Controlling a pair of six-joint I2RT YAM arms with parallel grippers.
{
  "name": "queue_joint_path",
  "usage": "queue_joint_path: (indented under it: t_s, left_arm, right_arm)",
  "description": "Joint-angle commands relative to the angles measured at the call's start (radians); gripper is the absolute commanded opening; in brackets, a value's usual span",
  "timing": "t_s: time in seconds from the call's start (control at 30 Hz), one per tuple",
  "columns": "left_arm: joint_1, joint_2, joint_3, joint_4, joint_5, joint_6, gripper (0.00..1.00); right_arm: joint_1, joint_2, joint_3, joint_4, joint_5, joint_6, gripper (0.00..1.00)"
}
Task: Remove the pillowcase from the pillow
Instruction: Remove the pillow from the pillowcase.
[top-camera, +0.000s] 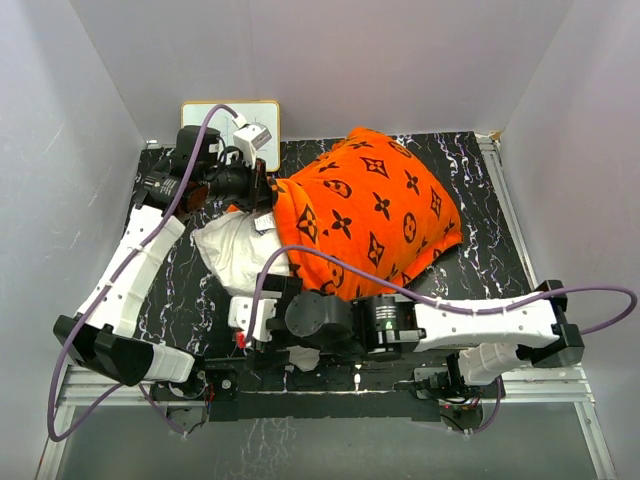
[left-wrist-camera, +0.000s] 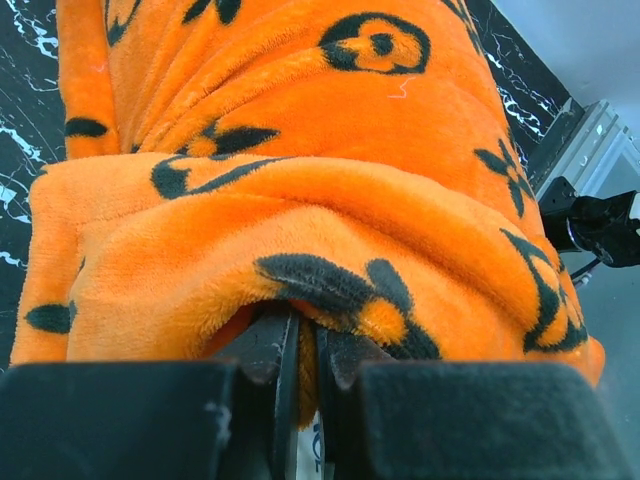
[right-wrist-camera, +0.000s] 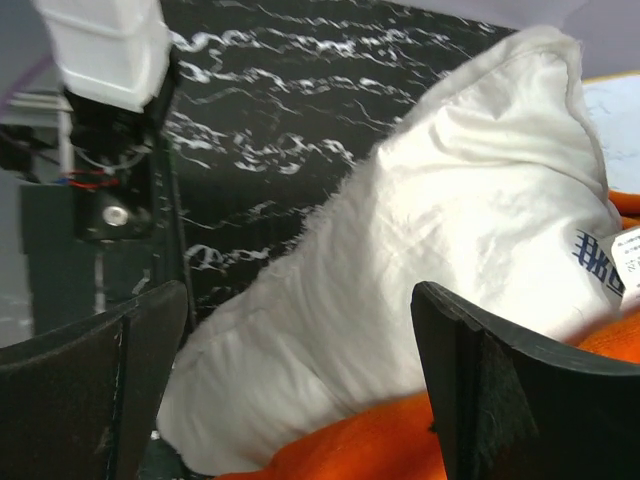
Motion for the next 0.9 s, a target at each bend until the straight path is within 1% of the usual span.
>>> queue_joint_path:
  t_s: [0.0,0.1,0.17,0.23,0.4,0.43,0.47,0.5,0.57,0.6,0.63,0.67,0.7,0.73,0.8,0.87]
  left_arm:
    - [0.001,-0.049,0.098,0.045,0.042,-0.037,0.00]
    - [0.001,-0.051,0.127,0.021,0.048,-0.041,0.00]
    - [0.001,-0.052,0.148,0.003,0.052,-0.039,0.00]
    - [0.001,-0.052,0.173,-0.018,0.052,-0.033,0.00]
    - [0.001,-0.060,0.228,-0.062,0.083,-0.046,0.00]
    - [0.001,-0.061,0.238,-0.073,0.091,-0.049,0.00]
    - [0.000,-0.062,0.251,-0.088,0.097,-0.046,0.00]
    - [0.001,-0.063,0.266,-0.105,0.103,-0.040,0.00]
    - [0.000,-0.064,0.301,-0.132,0.102,-0.027,0.00]
    - [-0.001,-0.064,0.315,-0.141,0.096,-0.020,0.00]
    - [0.000,-0.066,0.326,-0.149,0.087,-0.009,0.00]
    - [0.000,-0.069,0.335,-0.156,0.065,0.002,0.00]
    - [0.001,-0.072,0.338,-0.159,0.038,0.012,0.00]
    - [0.001,-0.077,0.338,-0.161,-0.003,0.024,0.00]
    - [0.001,-0.084,0.328,-0.148,-0.120,0.050,0.00]
    - [0.001,-0.091,0.307,-0.115,-0.288,0.058,0.00]
  right_arm:
    - [0.023,0.031,-0.030,0.107,0.227,-0.104,0.98]
    - [0.029,0.093,-0.081,0.195,0.421,-0.204,0.98]
    - [0.027,0.131,-0.102,0.255,0.509,-0.281,0.98]
    - [0.013,0.157,-0.110,0.287,0.515,-0.330,0.98]
    - [-0.078,0.187,-0.130,0.336,0.483,-0.353,0.98]
    - [-0.092,0.191,-0.141,0.368,0.493,-0.366,0.95]
    - [-0.102,0.195,-0.153,0.394,0.508,-0.378,0.87]
    - [-0.109,0.200,-0.156,0.407,0.518,-0.381,0.78]
    - [-0.119,0.207,-0.155,0.424,0.526,-0.382,0.56]
    - [-0.122,0.205,-0.154,0.429,0.522,-0.383,0.44]
    - [-0.123,0.202,-0.147,0.429,0.519,-0.381,0.25]
    - [-0.123,0.195,-0.135,0.427,0.510,-0.379,0.10]
    - [-0.124,0.182,-0.117,0.397,0.474,-0.366,0.08]
    - [-0.124,0.164,-0.087,0.351,0.402,-0.332,0.08]
    - [-0.126,0.117,-0.016,0.264,0.183,-0.211,0.08]
    - [-0.148,0.065,0.053,0.232,-0.038,-0.092,0.08]
